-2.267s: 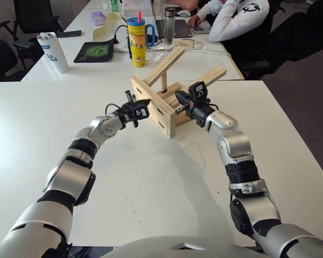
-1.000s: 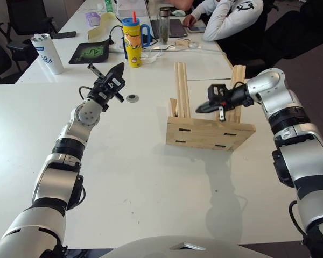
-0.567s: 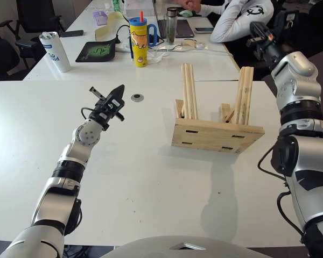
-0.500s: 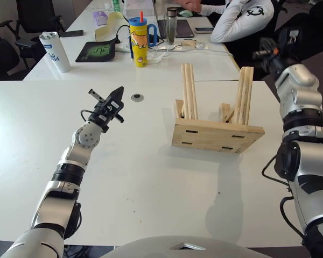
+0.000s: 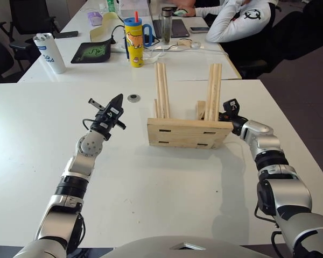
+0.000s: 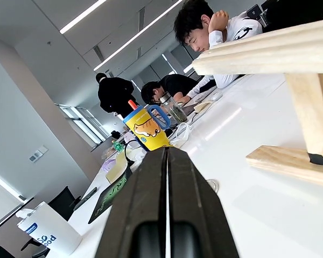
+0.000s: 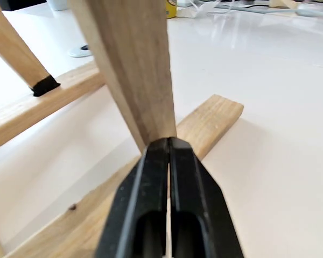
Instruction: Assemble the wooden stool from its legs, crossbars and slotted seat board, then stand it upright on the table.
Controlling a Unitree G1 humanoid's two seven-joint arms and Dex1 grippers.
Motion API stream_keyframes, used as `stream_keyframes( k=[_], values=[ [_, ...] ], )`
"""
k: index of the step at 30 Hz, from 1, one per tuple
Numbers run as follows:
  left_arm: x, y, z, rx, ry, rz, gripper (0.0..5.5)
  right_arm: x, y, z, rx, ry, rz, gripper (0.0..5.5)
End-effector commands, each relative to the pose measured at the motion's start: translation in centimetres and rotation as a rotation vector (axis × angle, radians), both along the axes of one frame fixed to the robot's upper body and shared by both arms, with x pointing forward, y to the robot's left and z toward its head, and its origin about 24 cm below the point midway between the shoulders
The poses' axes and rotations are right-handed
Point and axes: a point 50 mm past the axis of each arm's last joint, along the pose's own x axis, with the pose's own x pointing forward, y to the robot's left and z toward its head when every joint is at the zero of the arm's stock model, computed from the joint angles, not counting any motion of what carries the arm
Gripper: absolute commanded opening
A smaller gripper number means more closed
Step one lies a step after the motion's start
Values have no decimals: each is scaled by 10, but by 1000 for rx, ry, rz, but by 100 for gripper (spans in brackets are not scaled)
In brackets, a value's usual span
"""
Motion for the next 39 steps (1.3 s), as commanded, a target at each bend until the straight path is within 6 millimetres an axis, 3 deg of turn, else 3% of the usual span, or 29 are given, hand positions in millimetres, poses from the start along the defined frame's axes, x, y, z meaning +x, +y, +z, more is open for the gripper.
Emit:
stream_keyframes(
  k=[1,6,8,10,14,16,19,24,27,29,34,39],
  values=[
    [0,0,-14,11,63,-4,1,9,23,15,29,-45,61,0],
    [-3,2,-19,8,72,-2,1,-3,63,19,95,-65,287,0],
    [-6,5,-23,14,83,10,1,-6,68,16,89,-69,256,0],
    [-7,11,-26,15,94,29,1,-3,62,10,36,-93,116,0],
    [-14,32,-27,25,99,102,1,5,20,8,2,-139,-262,0],
    [-19,47,-30,34,115,157,1,-1,12,7,5,-159,-297,0],
    [-35,68,-42,46,171,238,1,-17,16,-7,-9,-145,-261,0],
    [-84,54,-66,-52,414,66,1,-62,31,-32,-18,-103,-138,0],
    [-110,50,-71,-184,572,-17,1,-89,28,-40,-40,-87,-132,0],
    [-117,45,-71,-240,634,-50,1,-107,25,-45,-61,-69,-145,0],
    [-105,34,-79,-262,650,30,1,-131,41,-52,-82,-15,-118,0],
    [-97,19,-85,-250,661,8,1,-122,60,-51,-94,-15,-80,0]
  ],
)
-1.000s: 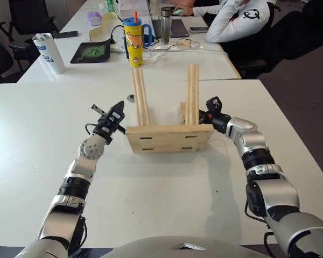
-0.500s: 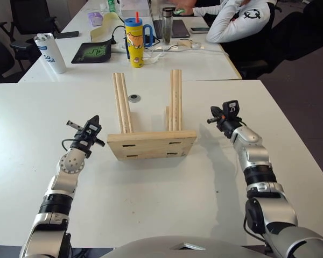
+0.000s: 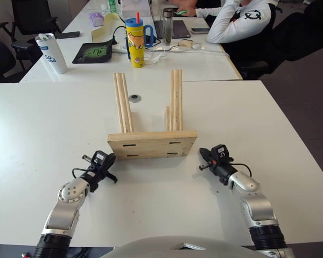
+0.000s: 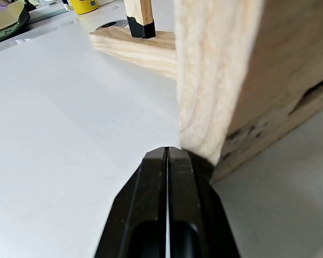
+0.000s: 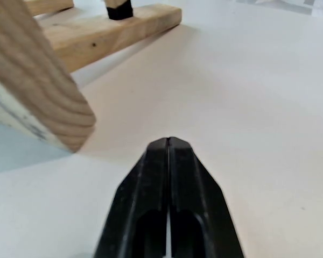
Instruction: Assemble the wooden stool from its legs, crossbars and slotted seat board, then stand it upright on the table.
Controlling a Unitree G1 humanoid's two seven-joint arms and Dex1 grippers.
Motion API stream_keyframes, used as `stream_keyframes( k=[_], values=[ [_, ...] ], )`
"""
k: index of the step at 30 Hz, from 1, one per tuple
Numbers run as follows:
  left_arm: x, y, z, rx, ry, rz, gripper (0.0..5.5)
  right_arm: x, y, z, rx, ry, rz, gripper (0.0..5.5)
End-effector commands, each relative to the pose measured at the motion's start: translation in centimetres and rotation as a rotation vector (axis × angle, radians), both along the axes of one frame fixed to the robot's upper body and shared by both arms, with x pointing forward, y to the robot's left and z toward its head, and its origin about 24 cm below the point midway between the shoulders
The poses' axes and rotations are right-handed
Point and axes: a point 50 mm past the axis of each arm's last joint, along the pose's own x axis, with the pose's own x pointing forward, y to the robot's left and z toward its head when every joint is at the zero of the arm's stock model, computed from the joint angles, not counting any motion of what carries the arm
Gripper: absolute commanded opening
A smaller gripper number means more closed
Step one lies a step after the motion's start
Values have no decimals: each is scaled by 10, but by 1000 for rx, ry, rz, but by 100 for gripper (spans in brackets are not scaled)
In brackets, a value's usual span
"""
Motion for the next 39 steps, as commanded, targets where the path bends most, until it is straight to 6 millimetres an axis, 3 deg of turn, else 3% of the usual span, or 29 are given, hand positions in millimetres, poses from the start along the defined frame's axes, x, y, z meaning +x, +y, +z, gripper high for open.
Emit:
stream_keyframes(
  k=[1,7,13,17,22,25,28,31,36,39],
  values=[
    [5,-11,-5,6,17,-31,1,13,13,4,-20,-10,28,0],
    [3,-19,-5,27,12,-94,1,19,28,7,-9,-17,109,0],
    [22,-35,32,-10,-126,-142,1,21,43,31,82,-103,246,0],
    [43,-44,85,-10,-303,-185,1,32,47,67,153,-228,279,0],
    [46,-57,161,-92,-527,-241,1,52,47,130,220,-438,236,0],
    [44,-60,193,-121,-617,-260,1,65,42,177,256,-586,173,0],
    [43,-62,211,-144,-665,-262,1,71,38,198,262,-636,148,0],
    [46,-54,207,-144,-637,-230,1,75,34,192,242,-609,132,0],
    [41,-30,147,-71,-434,-140,1,71,15,146,152,-465,90,0],
    [36,-28,133,-62,-405,-124,1,70,5,132,129,-421,63,0]
  ],
)
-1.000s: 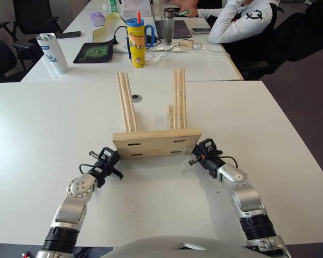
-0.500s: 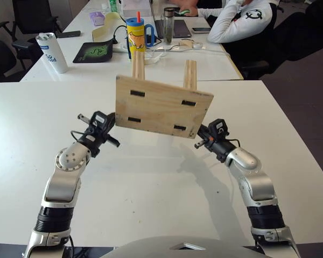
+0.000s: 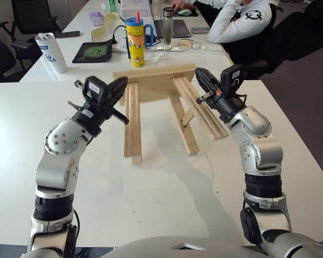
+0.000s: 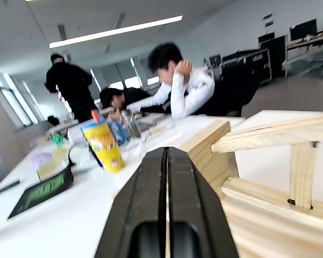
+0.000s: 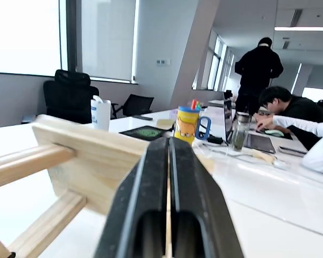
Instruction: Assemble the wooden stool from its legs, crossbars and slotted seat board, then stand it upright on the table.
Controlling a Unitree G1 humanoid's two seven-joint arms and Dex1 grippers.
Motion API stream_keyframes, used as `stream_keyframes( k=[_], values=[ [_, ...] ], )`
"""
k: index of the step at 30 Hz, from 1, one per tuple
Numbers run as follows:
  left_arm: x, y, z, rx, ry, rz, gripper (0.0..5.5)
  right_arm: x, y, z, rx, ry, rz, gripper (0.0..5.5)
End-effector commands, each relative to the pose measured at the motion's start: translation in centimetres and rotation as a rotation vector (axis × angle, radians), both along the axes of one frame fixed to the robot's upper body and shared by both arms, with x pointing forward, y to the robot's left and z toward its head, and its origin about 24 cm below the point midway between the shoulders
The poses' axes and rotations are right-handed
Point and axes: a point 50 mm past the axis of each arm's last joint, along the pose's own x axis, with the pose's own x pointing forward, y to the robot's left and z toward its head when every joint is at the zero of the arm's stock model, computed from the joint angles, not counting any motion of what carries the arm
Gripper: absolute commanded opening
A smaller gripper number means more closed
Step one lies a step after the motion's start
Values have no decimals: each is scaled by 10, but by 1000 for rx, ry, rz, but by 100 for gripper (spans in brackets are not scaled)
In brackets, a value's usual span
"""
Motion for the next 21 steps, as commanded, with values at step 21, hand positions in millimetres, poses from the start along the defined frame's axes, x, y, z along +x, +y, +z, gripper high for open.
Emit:
stream_keyframes(
  k=[21],
  values=[
    [8,9,-5,23,-41,69,1,9,-3,4,10,-37,7,0]
  ],
)
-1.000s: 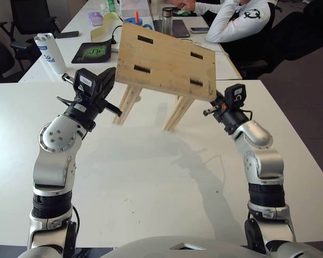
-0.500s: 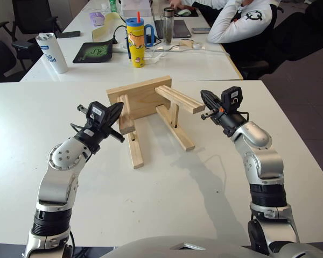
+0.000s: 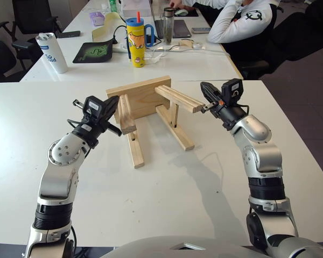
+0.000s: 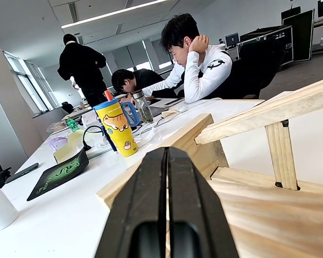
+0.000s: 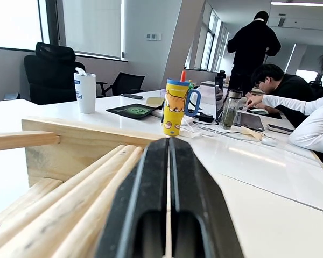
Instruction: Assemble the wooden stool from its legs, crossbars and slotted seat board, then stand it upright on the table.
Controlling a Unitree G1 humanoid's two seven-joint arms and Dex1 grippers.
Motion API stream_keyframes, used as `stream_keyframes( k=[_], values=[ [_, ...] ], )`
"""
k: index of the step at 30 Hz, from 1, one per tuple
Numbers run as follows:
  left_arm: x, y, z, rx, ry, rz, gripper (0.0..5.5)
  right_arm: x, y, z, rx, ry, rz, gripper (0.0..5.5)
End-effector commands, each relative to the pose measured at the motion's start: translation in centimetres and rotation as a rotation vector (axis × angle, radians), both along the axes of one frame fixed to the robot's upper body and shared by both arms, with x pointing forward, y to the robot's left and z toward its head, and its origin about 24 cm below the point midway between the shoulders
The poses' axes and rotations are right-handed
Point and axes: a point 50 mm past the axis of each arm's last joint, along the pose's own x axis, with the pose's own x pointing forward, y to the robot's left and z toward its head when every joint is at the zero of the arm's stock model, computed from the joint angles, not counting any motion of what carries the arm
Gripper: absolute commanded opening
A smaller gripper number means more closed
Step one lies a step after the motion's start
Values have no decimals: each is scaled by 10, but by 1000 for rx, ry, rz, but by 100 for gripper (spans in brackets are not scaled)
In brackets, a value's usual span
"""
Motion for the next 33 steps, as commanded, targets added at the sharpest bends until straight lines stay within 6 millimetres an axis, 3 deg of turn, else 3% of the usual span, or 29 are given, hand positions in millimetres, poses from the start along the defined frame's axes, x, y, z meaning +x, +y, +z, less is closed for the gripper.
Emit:
stream_keyframes(
  k=[1,3,7,10,15,18,21,26,33],
  values=[
    [1,4,0,1,-3,19,1,-2,3,15,48,-71,39,0],
    [3,8,0,-4,-2,40,1,-4,4,33,140,-127,85,0],
    [6,17,-3,-12,4,83,1,-6,-2,80,482,-142,189,0],
    [8,19,-3,-18,1,94,1,-22,10,98,544,-55,473,0],
    [7,21,-2,-16,-11,115,1,-47,29,60,234,264,733,0],
    [7,24,-2,-18,-16,125,1,-55,34,28,82,431,708,0],
    [6,25,-2,-19,-18,131,1,-58,41,7,54,527,672,0],
    [6,26,-5,-14,-13,140,1,-32,41,6,131,476,438,0],
    [7,29,-9,-7,-5,151,1,9,19,15,222,364,78,0]
  ],
)
